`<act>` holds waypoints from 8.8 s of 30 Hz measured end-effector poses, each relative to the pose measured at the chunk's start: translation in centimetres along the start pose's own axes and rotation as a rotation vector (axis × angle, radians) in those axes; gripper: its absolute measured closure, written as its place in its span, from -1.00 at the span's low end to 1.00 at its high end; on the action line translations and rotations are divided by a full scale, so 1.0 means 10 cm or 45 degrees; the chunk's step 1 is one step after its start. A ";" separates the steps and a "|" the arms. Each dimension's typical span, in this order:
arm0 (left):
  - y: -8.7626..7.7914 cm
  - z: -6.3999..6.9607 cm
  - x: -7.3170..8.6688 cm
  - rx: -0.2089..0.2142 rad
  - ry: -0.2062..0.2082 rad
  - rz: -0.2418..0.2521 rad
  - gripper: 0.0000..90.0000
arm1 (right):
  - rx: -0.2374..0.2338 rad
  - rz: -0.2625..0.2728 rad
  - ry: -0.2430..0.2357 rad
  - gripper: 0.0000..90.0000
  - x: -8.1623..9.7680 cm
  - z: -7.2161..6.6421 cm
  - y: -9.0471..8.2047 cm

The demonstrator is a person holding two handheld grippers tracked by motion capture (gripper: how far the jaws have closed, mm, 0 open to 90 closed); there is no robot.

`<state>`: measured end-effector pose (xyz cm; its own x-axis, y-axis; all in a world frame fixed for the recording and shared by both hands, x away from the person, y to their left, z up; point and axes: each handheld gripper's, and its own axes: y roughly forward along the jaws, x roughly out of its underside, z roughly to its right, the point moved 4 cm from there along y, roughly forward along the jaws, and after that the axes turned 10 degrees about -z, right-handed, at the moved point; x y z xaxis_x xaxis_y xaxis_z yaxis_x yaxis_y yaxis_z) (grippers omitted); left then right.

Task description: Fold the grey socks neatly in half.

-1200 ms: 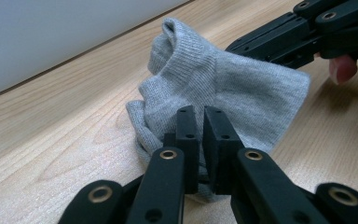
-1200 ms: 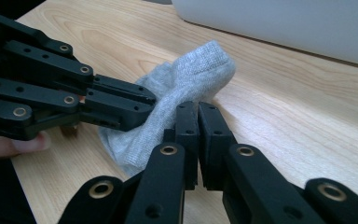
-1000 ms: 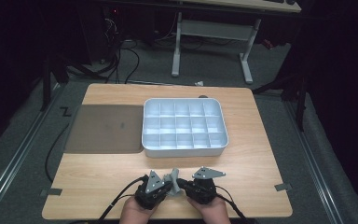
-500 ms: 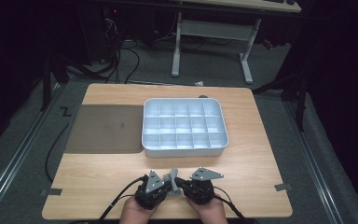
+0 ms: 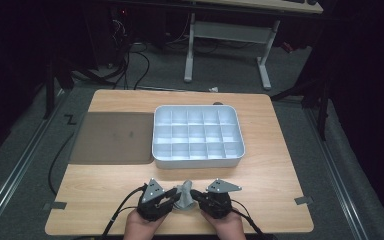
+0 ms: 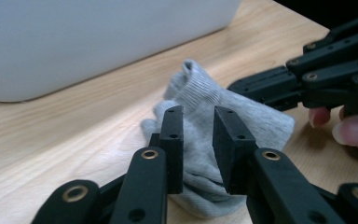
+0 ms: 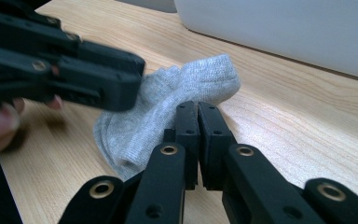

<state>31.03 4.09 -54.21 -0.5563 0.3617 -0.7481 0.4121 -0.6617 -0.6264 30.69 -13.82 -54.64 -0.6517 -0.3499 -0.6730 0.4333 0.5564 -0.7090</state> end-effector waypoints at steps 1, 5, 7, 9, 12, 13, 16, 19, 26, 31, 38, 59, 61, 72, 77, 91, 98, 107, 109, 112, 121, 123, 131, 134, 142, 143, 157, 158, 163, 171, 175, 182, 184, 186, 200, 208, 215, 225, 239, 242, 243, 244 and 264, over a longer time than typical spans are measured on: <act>-0.03 -0.01 -0.01 -0.003 -0.005 0.009 0.64 | -0.001 -0.001 0.000 0.96 0.00 0.00 0.00; -0.14 -0.10 0.02 -0.072 -0.012 -0.030 0.67 | 0.003 -0.007 -0.007 0.95 0.01 0.00 0.01; -0.14 -0.13 0.09 -0.111 -0.016 -0.102 0.73 | 0.006 -0.012 -0.006 0.95 0.02 0.00 0.01; -0.09 -0.14 0.15 -0.120 -0.022 -0.173 0.77 | 0.007 -0.020 -0.006 0.94 0.02 0.00 0.02; -0.01 -0.09 0.18 -0.126 0.003 -0.215 0.78 | 0.010 -0.033 -0.002 0.93 0.04 0.00 0.04; 0.00 -0.08 0.18 -0.121 0.008 -0.214 0.78 | 0.011 -0.032 -0.002 0.93 0.04 0.00 0.04; 0.02 -0.03 0.16 -0.119 0.029 -0.214 0.78 | 0.009 -0.017 -0.001 0.93 0.02 -0.01 0.02; 0.06 0.00 0.15 -0.111 0.034 -0.216 0.78 | 0.008 -0.010 -0.002 0.93 0.01 -0.01 -0.01; 0.12 0.06 0.13 -0.104 0.053 -0.222 0.79 | 0.007 0.004 -0.011 0.93 0.01 -0.02 -0.03; 0.16 0.10 0.11 -0.097 0.057 -0.219 0.79 | 0.007 0.018 -0.022 0.92 -0.01 -0.05 -0.07; 0.27 0.15 0.03 -0.089 0.085 -0.220 0.83 | 0.010 0.024 -0.022 0.92 -0.01 -0.05 -0.09; 0.41 0.32 -0.02 -0.087 0.183 -0.232 0.81 | 0.024 0.054 0.020 0.89 0.01 0.06 -0.20; 0.41 0.32 -0.02 -0.087 0.188 -0.234 0.81 | 0.029 0.045 0.003 0.89 0.03 0.05 -0.18; 0.36 0.26 -0.01 -0.076 0.156 -0.224 0.77 | 0.035 0.003 0.005 0.97 0.14 0.12 -0.11; 0.24 0.22 -0.07 -0.058 0.110 -0.156 0.77 | 0.051 0.006 -0.018 0.97 0.14 0.10 -0.10; 0.22 0.38 -0.14 -0.030 0.127 -0.044 0.88 | 0.001 0.014 0.002 0.97 0.16 0.08 -0.09; 0.26 0.39 -0.14 -0.046 0.136 -0.049 0.92 | -0.018 0.019 0.010 0.97 0.17 0.07 -0.08; 0.29 0.36 -0.09 -0.055 0.147 -0.075 0.96 | -0.017 0.018 0.014 0.97 0.17 0.06 -0.08; 0.30 0.36 -0.08 -0.058 0.149 -0.077 0.96 | -0.019 0.018 0.016 0.96 0.17 0.06 -0.09; 0.30 0.35 -0.07 -0.061 0.149 -0.080 0.97 | -0.025 0.016 0.017 0.91 0.17 0.07 -0.09; 0.28 0.36 -0.07 -0.057 0.149 -0.074 0.93 | -0.013 0.024 0.031 0.84 0.13 0.09 -0.14; 0.28 0.37 -0.07 -0.066 0.156 -0.071 0.93 | -0.012 0.030 0.033 0.84 0.13 0.10 -0.15; 0.28 0.37 -0.07 -0.067 0.154 -0.069 0.92 | -0.005 0.062 0.034 0.80 0.09 0.11 -0.22; 0.28 0.37 -0.07 -0.066 0.154 -0.069 0.92 | -0.010 0.075 0.043 0.76 0.08 0.12 -0.26; 0.28 0.38 -0.07 -0.060 0.154 -0.068 0.91 | -0.052 0.047 0.127 0.39 0.11 0.13 -0.27; 0.27 0.38 -0.07 -0.059 0.154 -0.068 0.91 | -0.052 0.037 0.133 0.33 0.13 0.13 -0.26; 0.27 0.36 -0.05 -0.047 0.147 -0.076 0.90 | -0.135 -0.079 0.231 0.08 0.22 0.19 -0.12; 0.27 0.36 -0.05 -0.047 0.148 -0.078 0.90 | -0.145 -0.084 0.235 0.08 0.22 0.19 -0.11; 0.26 0.36 -0.04 -0.048 0.149 -0.077 0.89 | -0.165 -0.095 0.244 0.11 0.23 0.16 -0.10; 0.23 0.36 -0.01 -0.049 0.156 -0.078 0.87 | -0.183 -0.100 0.222 0.22 0.25 0.13 -0.10; 0.22 0.36 0.00 -0.049 0.156 -0.076 0.87 | -0.195 -0.106 0.216 0.25 0.26 0.11 -0.09; 0.18 0.36 0.02 -0.057 0.161 -0.078 0.84 | -0.210 -0.115 0.199 0.30 0.26 0.09 -0.08; 0.18 0.36 0.02 -0.058 0.160 -0.077 0.83 | -0.215 -0.120 0.203 0.33 0.25 0.09 -0.08; 0.18 0.36 0.03 -0.063 0.161 -0.077 0.82 | -0.212 -0.133 0.207 0.34 0.24 0.08 -0.08; 0.01 0.23 0.03 -0.094 0.168 -0.083 0.59 | -0.237 -0.136 0.155 0.50 0.23 0.09 -0.09; -0.36 -0.21 0.12 -0.198 0.113 -0.067 0.39 | -0.226 -0.136 0.128 0.54 0.21 0.07 -0.09; -0.41 -0.40 0.28 -0.207 0.033 -0.034 0.24 | -0.171 -0.104 0.113 0.56 0.19 0.07 -0.13; -0.43 -0.48 0.32 -0.173 0.033 -0.030 0.24 | 0.011 -0.111 0.045 0.56 0.06 0.19 -0.24; -0.46 -0.50 0.27 -0.142 0.020 0.003 0.18 | 0.179 -0.311 -0.168 0.55 -0.06 0.17 -0.23; -0.47 -0.51 0.27 -0.151 0.019 0.000 0.16 | 0.195 -0.360 -0.154 0.56 -0.07 0.21 -0.27; -0.47 -0.52 0.27 -0.163 0.018 -0.001 0.14 | 0.197 -0.371 -0.149 0.56 -0.07 0.23 -0.28; -0.48 -0.52 0.27 -0.174 0.018 -0.002 0.12 | 0.202 -0.382 -0.145 0.56 -0.06 0.25 -0.29; -0.51 -0.55 0.28 -0.226 -0.005 0.028 0.01 | 0.291 -0.611 -0.081 0.56 -0.04 0.56 -0.54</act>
<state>31.29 12.13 -54.31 -0.5483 0.3461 -0.7613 0.5448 -0.5429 -0.6392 32.10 -20.91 -51.68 -0.7740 -0.5736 -0.2682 0.2250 0.1468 -0.9632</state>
